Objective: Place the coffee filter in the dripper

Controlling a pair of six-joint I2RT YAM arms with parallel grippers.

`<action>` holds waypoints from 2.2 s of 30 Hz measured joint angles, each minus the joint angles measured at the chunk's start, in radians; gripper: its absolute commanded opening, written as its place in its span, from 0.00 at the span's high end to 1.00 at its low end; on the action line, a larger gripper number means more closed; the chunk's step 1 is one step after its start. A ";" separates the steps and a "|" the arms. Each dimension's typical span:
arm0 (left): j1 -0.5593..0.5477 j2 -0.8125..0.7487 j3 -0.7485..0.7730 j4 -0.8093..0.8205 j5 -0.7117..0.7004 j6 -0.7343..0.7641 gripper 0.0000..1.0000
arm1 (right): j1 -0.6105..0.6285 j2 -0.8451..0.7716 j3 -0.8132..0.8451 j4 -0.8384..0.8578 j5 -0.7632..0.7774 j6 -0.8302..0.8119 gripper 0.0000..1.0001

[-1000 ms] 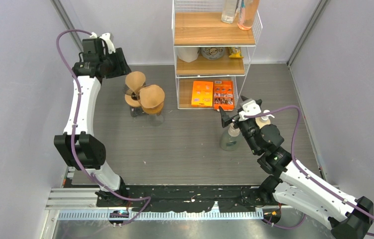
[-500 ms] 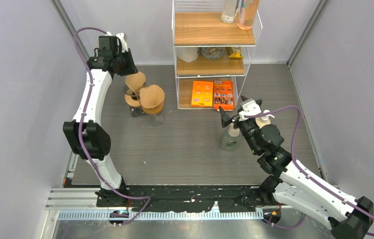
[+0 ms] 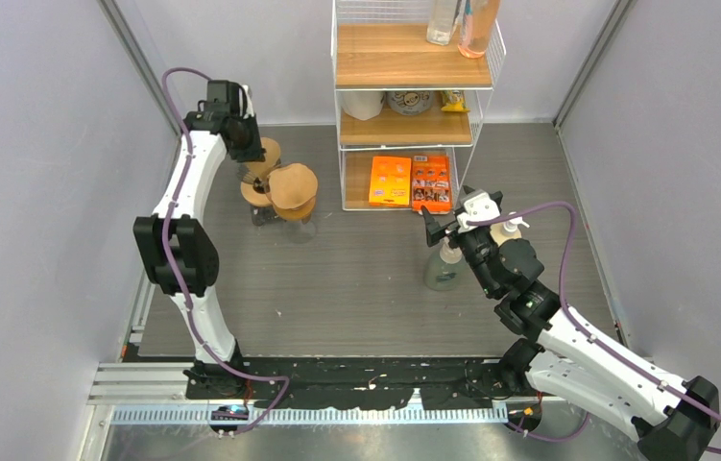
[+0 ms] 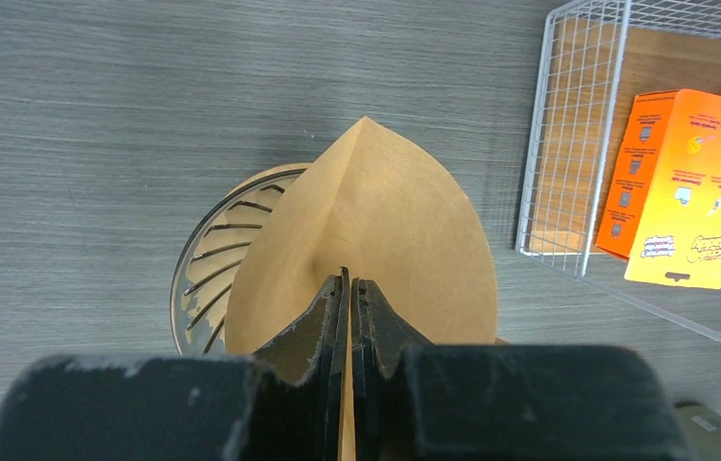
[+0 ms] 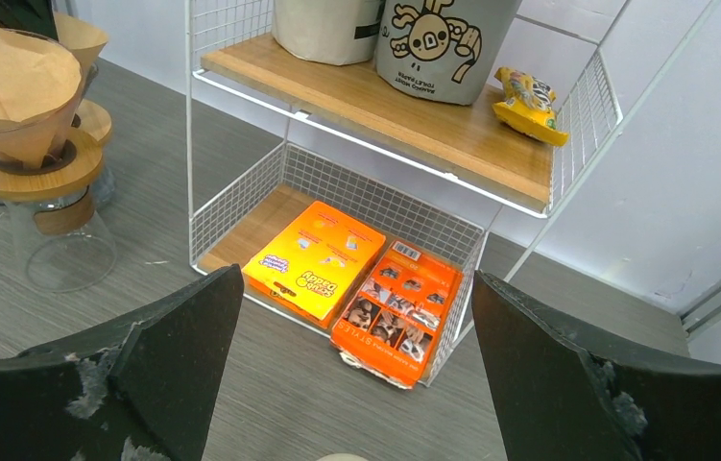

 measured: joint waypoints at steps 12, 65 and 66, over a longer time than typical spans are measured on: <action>-0.001 0.086 0.014 -0.049 -0.019 0.006 0.86 | 0.000 0.010 0.000 -0.001 0.019 -0.004 0.05; -0.035 0.195 0.068 -0.147 -0.067 0.091 0.76 | 0.000 0.051 0.000 -0.007 0.064 -0.021 0.04; -0.035 0.195 0.068 -0.147 -0.067 0.091 0.75 | 0.000 0.051 0.000 -0.007 0.064 -0.021 0.05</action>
